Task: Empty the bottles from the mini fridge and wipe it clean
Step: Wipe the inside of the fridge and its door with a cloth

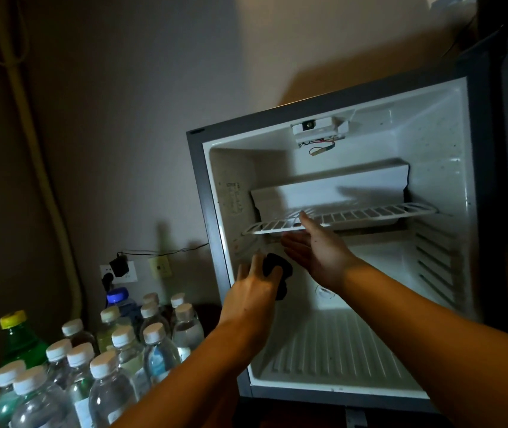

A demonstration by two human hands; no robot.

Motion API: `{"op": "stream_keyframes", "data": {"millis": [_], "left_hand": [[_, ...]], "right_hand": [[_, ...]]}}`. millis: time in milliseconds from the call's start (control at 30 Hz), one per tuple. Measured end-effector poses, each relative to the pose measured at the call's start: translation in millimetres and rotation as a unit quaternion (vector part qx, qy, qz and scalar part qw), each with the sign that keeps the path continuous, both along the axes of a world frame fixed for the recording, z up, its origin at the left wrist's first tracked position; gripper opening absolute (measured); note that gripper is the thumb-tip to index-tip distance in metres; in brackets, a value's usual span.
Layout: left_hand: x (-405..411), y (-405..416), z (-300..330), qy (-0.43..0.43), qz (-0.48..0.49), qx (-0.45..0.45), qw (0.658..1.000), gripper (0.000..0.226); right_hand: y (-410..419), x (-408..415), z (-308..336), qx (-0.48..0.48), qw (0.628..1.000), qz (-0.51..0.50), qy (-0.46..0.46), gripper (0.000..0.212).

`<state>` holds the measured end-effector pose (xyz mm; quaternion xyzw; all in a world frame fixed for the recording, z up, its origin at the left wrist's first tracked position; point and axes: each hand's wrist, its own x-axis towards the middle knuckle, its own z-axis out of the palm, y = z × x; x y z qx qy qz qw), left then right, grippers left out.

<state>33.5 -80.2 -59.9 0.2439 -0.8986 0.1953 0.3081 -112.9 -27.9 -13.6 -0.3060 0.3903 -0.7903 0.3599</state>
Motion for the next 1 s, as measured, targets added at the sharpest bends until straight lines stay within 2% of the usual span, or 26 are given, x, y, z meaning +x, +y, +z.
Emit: {"op": "stream_keyframes", "data": {"millis": [133,233,333,500,567,633,700,800,933,1000], "left_hand": [[-8,0,0,-0.009,0.004,-0.057,0.998,0.053],[-17,-4,2,-0.012,-0.009,-0.106,0.994,0.053],[-26,-6,5,0.010,-0.041,-0.138,0.990,0.039],[-55,-29,25,0.050,-0.018,-0.223,0.973,0.032],[-67,-39,33,0.050,0.012,-0.249,0.967,0.032],[-75,-48,38,0.041,0.051,-0.247,0.967,0.039],[-82,-59,43,0.031,0.098,-0.244,0.964,0.032],[-90,-70,55,0.015,0.149,-0.260,0.954,0.020],[-83,-61,57,-0.070,0.255,-0.260,0.929,0.027],[-76,-55,58,-0.087,0.263,-0.271,0.922,0.027]], "right_hand": [[-5,4,16,0.000,0.996,-0.046,-0.070,0.023],[-6,6,33,-0.024,0.994,-0.042,-0.096,0.021],[-8,5,42,-0.038,0.991,-0.045,-0.117,0.019],[-11,0,43,-0.039,0.992,-0.051,-0.106,0.021],[-13,-3,43,-0.041,0.994,-0.056,-0.079,0.022],[-13,-7,44,-0.002,0.996,-0.089,0.002,0.024],[-13,-10,42,0.011,0.993,-0.108,0.045,0.023],[-9,-11,40,0.007,0.993,-0.108,0.049,0.018],[-4,-8,41,-0.001,0.994,-0.097,0.053,0.017],[-3,-7,41,-0.003,0.994,-0.098,0.055,0.019]]}}
